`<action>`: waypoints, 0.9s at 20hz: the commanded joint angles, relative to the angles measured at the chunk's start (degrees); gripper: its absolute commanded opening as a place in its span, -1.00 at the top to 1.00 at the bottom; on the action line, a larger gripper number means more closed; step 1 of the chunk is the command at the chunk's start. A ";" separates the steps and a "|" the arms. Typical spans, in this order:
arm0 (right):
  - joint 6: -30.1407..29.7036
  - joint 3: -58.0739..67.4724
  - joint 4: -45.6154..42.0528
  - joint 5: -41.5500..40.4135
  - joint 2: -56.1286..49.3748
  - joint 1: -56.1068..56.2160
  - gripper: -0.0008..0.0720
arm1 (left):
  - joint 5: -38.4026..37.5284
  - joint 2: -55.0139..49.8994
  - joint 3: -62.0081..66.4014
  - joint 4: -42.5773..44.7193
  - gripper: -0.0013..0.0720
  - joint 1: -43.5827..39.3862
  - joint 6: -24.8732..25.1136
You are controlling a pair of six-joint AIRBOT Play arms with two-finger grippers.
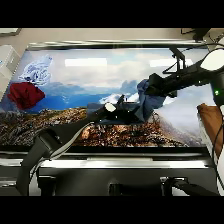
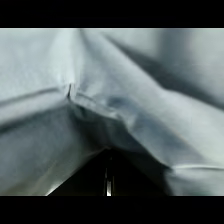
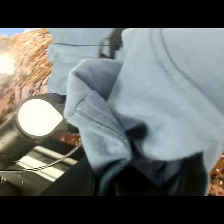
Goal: Fold the clothes and pants, and hang the long-sleeved shirts on hangers.
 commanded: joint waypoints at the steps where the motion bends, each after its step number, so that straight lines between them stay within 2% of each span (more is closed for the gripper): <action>1: 0.59 -0.04 1.81 -3.78 -2.40 0.37 0.85 | -12.02 2.38 -0.02 13.92 0.92 7.37 3.52; 4: -1.31 -0.04 8.00 -7.89 -6.78 2.19 0.85 | -24.55 11.45 -0.02 36.63 0.92 19.04 2.69; 6: -2.75 -0.04 11.23 -11.37 -10.38 5.86 0.85 | -29.00 18.45 -0.02 44.83 0.91 26.47 2.71; 10: -3.85 -0.04 17.11 -18.03 -19.89 15.30 0.85 | -31.15 31.54 -0.02 47.04 0.91 39.60 2.73; 13: -4.00 -0.04 22.47 -24.87 -27.58 21.07 0.83 | -31.15 38.18 -0.02 47.06 0.91 43.93 2.73; 14: -4.04 -0.04 26.91 -27.23 -30.12 22.84 0.37 | -31.01 39.58 -0.02 47.06 0.91 44.09 2.73; 15: -4.46 -0.04 31.63 -28.33 -32.09 24.11 -0.47 | -30.69 40.37 -0.02 47.06 0.91 43.91 2.73; 16: -7.34 -0.04 36.17 -28.52 -33.44 24.63 -0.97 | -30.42 40.70 -0.02 47.08 0.91 43.41 2.75; 18: -9.25 0.15 37.27 -25.88 -33.27 23.02 -0.95 | -30.34 40.65 -0.17 47.17 0.91 42.64 2.95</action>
